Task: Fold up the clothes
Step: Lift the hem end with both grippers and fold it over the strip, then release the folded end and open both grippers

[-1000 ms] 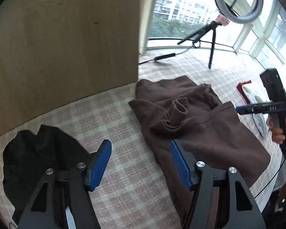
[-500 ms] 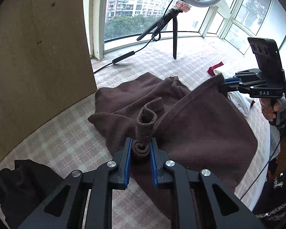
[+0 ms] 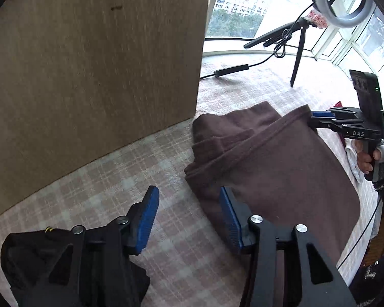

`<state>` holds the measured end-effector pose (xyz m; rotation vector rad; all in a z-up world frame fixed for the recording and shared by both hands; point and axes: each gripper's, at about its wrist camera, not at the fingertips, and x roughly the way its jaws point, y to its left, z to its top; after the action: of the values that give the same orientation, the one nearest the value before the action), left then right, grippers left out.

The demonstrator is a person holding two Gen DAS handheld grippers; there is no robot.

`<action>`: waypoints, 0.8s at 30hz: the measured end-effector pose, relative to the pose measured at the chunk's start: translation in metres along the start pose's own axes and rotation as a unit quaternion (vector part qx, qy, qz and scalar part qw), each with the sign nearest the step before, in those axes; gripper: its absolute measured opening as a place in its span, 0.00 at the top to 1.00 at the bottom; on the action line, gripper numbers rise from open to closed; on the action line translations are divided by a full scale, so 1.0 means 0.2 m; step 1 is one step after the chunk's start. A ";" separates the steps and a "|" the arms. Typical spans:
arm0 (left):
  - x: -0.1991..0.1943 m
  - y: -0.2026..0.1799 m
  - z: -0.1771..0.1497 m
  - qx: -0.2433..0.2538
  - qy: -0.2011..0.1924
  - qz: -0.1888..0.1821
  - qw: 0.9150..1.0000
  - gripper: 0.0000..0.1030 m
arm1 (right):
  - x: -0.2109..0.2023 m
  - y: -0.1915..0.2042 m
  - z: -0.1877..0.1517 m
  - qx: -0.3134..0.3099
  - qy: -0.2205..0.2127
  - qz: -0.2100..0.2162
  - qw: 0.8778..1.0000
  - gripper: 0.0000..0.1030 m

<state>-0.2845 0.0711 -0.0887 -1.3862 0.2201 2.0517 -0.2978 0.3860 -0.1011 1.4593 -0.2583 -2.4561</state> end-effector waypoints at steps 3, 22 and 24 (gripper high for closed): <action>0.06 0.00 -0.02 -0.005 0.014 -0.012 1.000 0.41 | -0.04 0.00 -0.02 0.025 0.013 0.031 0.999 0.57; 0.17 -0.15 0.15 0.020 -0.004 -0.064 0.998 0.78 | 0.11 0.01 0.01 0.046 0.020 0.120 0.992 0.74; 0.01 -0.20 0.14 0.028 -0.027 -0.063 0.997 0.78 | -0.02 0.03 0.00 0.049 -0.007 0.127 0.991 0.76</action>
<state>-0.2825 0.1165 -0.0707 -1.2750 0.1618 1.9614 -0.2943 0.3816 -0.0964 1.3541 -0.5392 -2.2779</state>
